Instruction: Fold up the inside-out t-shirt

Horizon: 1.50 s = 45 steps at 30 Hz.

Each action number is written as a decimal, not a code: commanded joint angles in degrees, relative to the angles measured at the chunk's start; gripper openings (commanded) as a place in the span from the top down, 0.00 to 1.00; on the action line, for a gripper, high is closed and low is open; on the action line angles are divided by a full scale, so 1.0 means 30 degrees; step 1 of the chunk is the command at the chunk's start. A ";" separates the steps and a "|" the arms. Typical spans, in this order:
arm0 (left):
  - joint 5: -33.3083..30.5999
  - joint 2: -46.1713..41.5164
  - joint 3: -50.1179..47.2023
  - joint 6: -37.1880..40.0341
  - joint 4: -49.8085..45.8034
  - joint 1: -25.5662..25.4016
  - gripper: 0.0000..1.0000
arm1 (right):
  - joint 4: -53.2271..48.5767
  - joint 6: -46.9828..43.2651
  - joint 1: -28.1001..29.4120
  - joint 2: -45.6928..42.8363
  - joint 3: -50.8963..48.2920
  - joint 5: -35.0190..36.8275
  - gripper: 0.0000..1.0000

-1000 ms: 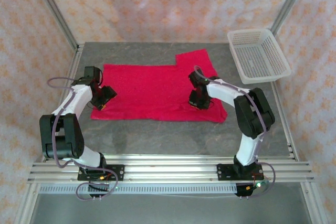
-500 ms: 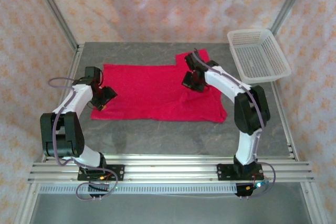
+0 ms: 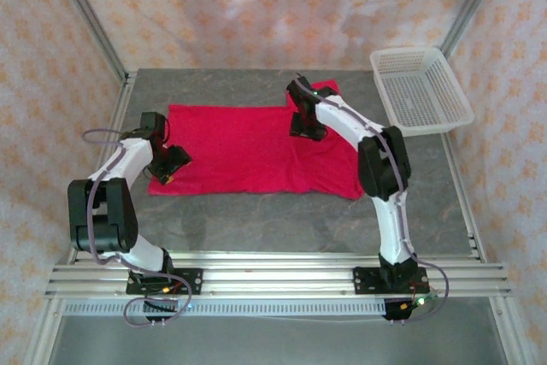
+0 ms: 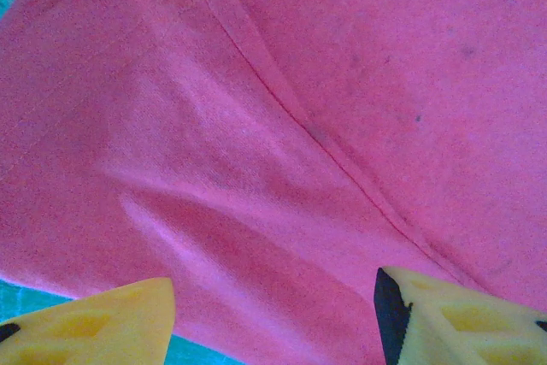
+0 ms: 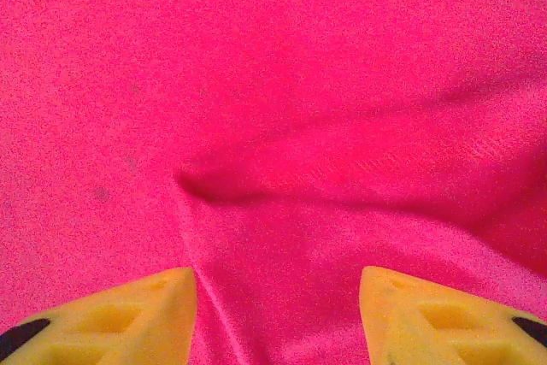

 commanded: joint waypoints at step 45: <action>-0.3434 -0.1844 0.1970 0.0280 -0.2488 -0.0425 0.36 | 0.5213 0.3208 -0.1926 -1.2493 -1.5159 -0.1097 0.70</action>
